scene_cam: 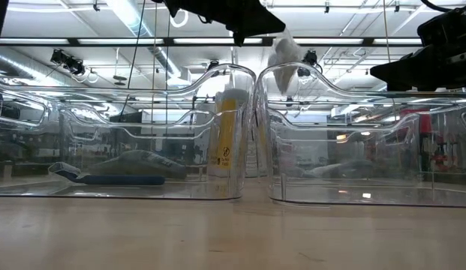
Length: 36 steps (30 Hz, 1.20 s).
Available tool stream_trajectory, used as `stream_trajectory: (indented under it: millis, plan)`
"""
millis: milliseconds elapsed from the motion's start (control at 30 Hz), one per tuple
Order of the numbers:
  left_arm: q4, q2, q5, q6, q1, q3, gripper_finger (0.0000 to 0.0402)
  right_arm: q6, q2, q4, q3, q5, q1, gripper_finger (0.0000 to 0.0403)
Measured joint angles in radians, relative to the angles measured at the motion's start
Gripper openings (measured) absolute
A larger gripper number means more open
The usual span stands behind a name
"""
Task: Pick & Place Travel size toiletries
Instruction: Put the transparent vanity pack into the top right transparent bin, then adjust the top left transparent bin
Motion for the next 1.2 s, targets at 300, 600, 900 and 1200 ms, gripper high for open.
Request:
stream_trajectory:
  millis: [300, 600, 900, 1200]
  plan:
    - [0.0, 0.0, 0.02, -0.003, 0.0, 0.0, 0.0084, 0.0, 0.0, 0.0, 0.0, 0.0, 0.0, 0.0012]
    - [-0.001, 0.0, 0.02, -0.004, 0.0, 0.0, 0.0104, 0.0, 0.0, 0.0, 0.0, 0.0, 0.0, 0.0012]
    - [-0.013, -0.012, 0.013, -0.005, 0.0, -0.002, 0.0104, 0.0, 0.0, 0.0, 0.0, 0.0, 0.0, 0.0012]
    - [-0.066, -0.086, 0.019, -0.005, 0.0, -0.002, 0.0058, 0.0, 0.0, 0.0, 0.0, 0.0, 0.0, 0.0012]
